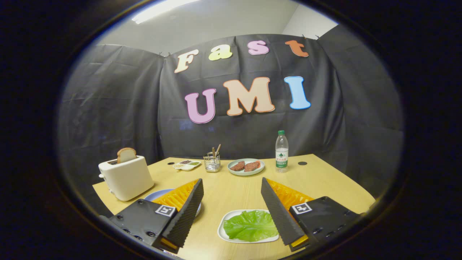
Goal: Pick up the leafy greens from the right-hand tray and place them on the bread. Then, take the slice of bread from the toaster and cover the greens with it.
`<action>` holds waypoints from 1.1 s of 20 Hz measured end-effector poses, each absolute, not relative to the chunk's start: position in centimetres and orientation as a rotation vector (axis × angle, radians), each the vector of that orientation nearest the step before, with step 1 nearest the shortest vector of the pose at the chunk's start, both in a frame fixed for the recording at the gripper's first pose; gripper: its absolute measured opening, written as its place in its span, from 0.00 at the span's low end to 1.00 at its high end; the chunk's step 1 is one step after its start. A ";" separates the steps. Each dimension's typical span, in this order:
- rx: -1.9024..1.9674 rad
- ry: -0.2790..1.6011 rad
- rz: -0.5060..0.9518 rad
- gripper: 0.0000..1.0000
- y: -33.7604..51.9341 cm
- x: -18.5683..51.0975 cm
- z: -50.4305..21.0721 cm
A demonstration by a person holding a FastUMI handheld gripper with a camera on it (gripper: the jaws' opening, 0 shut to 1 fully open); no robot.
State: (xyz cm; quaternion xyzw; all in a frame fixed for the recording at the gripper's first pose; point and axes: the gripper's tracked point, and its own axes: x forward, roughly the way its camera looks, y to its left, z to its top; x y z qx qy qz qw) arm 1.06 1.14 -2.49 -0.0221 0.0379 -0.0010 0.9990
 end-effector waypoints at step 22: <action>-0.032 0.127 -0.112 1.00 -2.9 1.5 -4.2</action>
